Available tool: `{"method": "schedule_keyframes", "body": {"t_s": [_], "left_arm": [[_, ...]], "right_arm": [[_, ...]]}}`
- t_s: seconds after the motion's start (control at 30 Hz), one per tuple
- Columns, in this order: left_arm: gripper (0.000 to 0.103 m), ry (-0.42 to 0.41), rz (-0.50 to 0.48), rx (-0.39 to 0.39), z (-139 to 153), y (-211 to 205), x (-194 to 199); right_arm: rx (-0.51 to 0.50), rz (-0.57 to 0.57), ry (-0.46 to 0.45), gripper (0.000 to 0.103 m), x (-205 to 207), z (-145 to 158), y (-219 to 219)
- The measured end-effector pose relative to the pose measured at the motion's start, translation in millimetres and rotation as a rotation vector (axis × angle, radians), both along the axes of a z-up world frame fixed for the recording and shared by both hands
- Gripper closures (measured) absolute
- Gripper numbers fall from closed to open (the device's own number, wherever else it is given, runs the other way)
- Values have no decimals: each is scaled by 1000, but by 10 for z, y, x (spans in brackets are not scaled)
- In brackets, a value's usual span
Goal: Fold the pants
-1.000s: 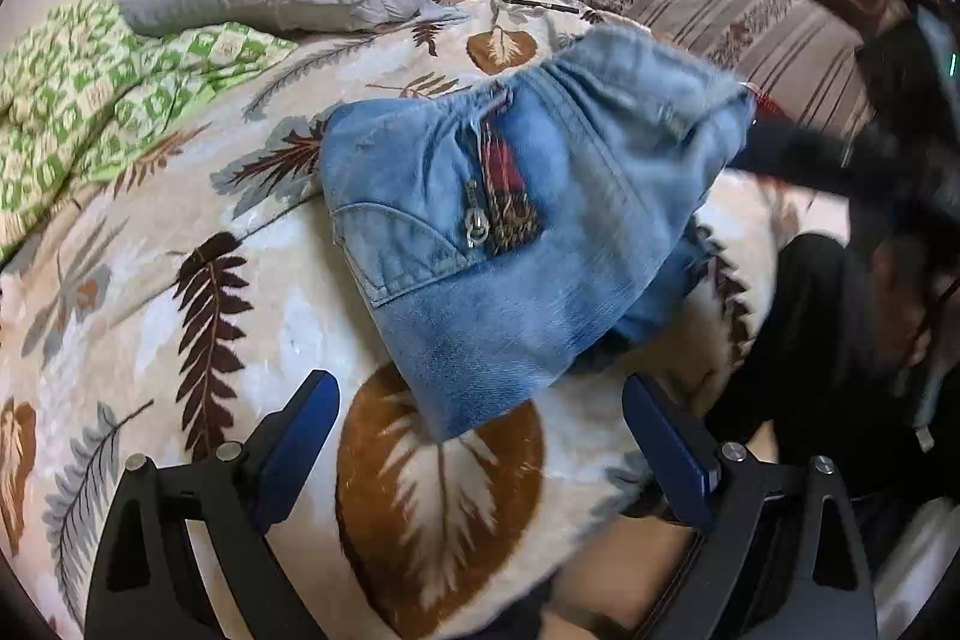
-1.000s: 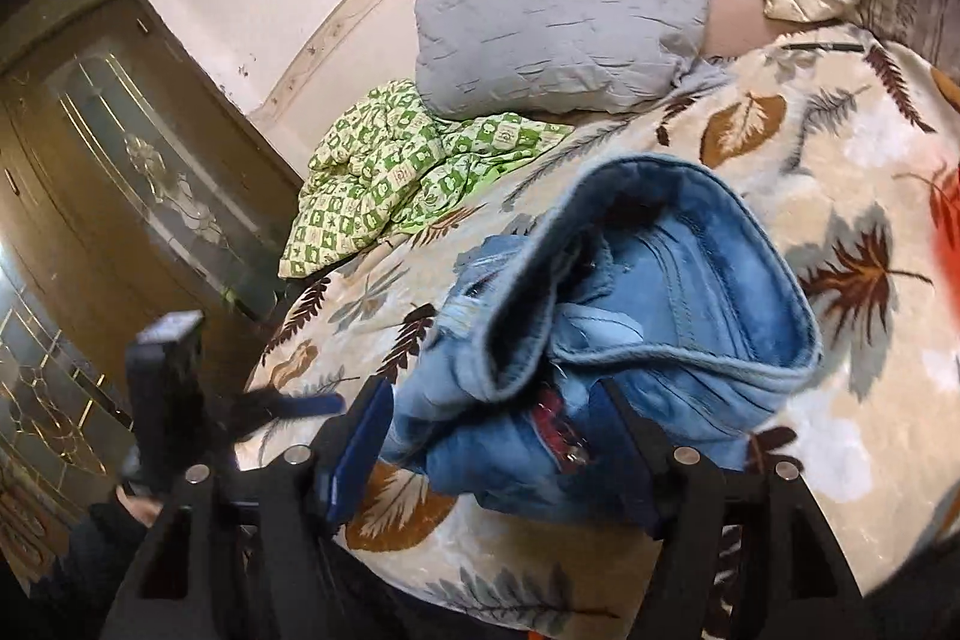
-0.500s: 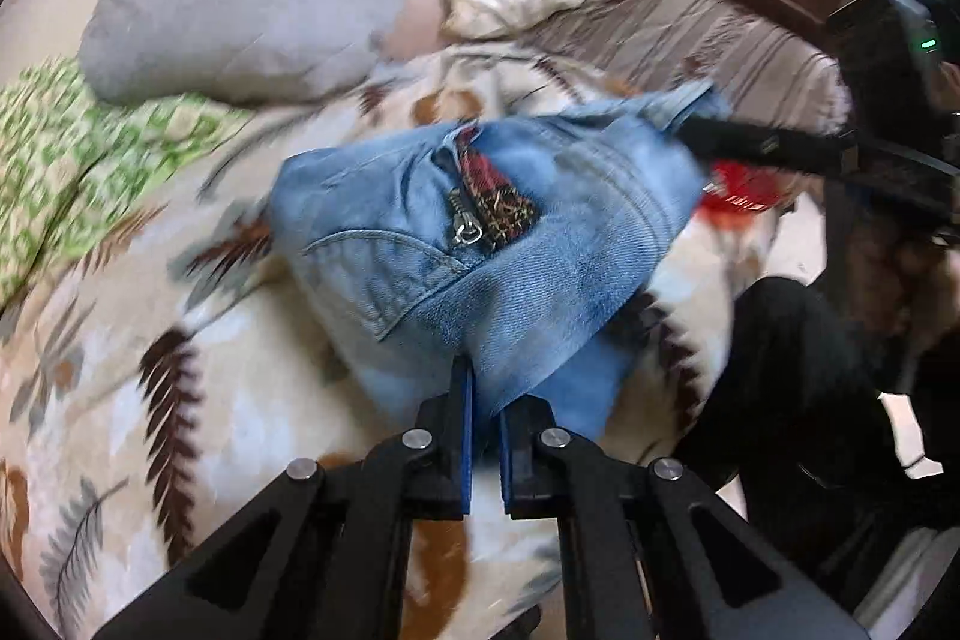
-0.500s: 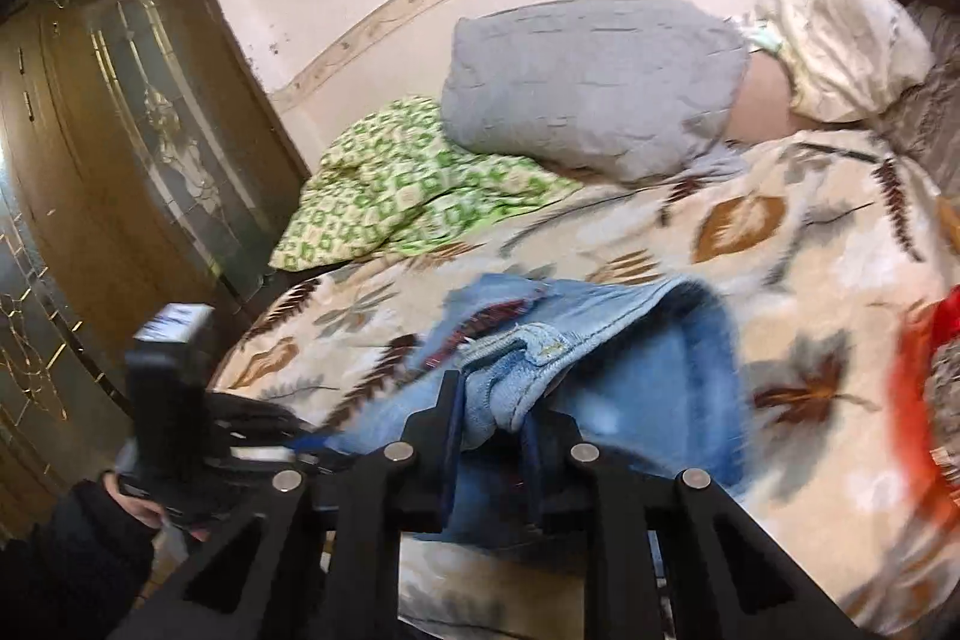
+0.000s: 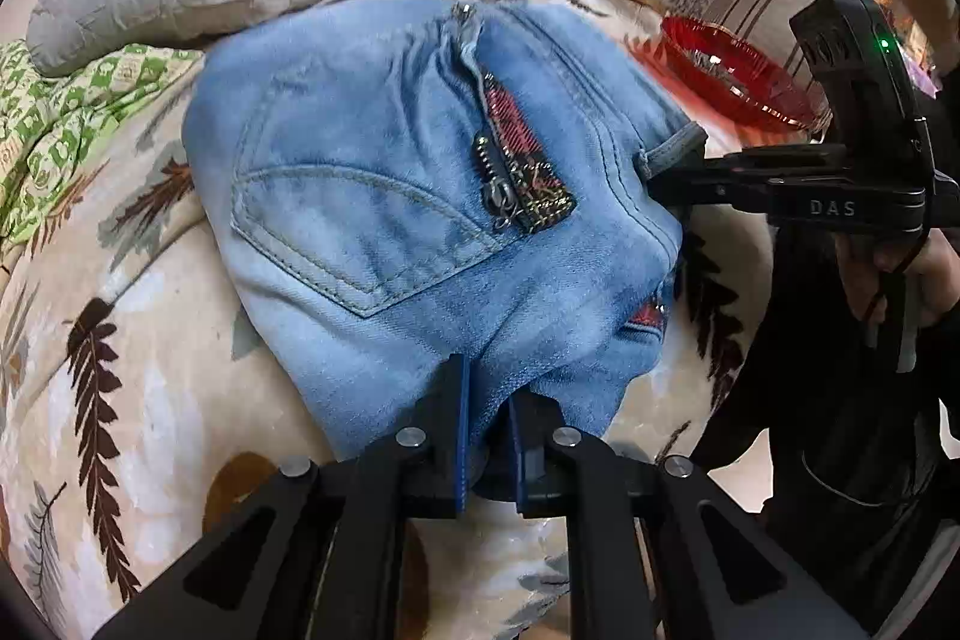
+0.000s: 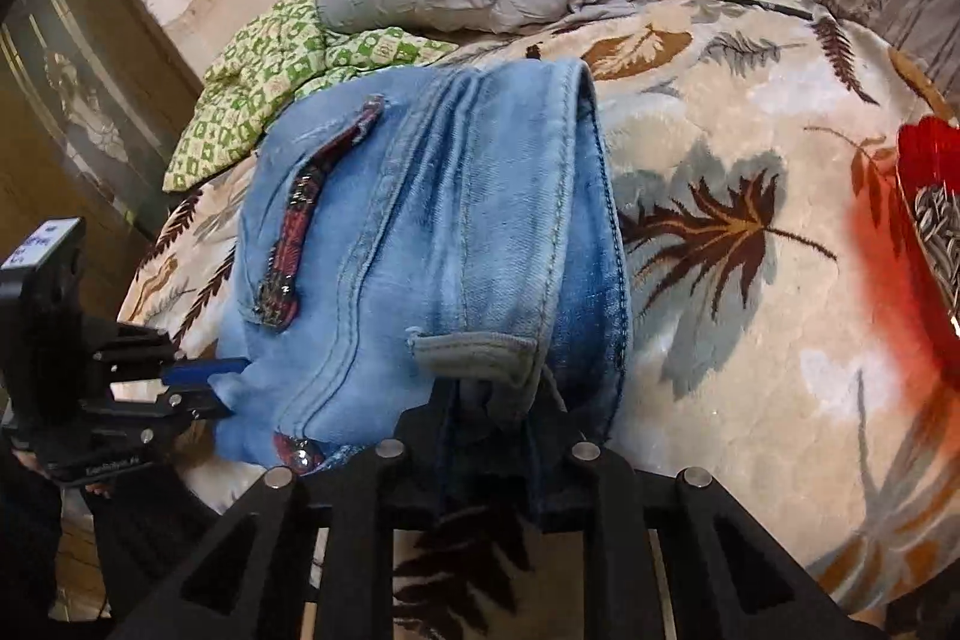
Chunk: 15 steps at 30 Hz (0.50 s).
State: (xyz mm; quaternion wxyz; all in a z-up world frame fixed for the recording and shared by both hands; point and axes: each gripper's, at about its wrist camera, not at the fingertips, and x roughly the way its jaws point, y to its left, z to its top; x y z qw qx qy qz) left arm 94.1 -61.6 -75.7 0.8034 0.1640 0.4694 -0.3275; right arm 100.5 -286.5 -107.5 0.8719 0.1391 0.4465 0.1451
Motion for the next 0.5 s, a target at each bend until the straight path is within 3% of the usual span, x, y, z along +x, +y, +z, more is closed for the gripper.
{"method": "schedule_keyframes", "body": {"t_s": [0.03, 0.07, 0.1, 0.13, 0.2, 0.33, 0.5], "left_arm": [[75, -5, 1, -8, 36, 30, 6], [45, -3, 6, -20, 99, 78, -42], [28, 6, 19, -37, 186, 146, -87], [12, 3, 38, -57, 271, 217, -121], [11, -7, 77, -119, 454, 404, -135], [11, -4, 216, -185, 702, 664, 146], [11, 78, 364, -274, 660, 766, 693]], "right_arm": [[13, 1, -5, 71, -25, 39, -24], [26, 3, -5, 56, -57, 79, -61], [24, 6, 3, 45, -101, 130, -70], [1, -6, -3, 26, -161, 180, -97], [-58, -32, -65, 23, -303, 315, -133], [-42, -43, -115, 23, -344, 523, -237], [44, -104, -144, 23, -62, 710, -351]]}}
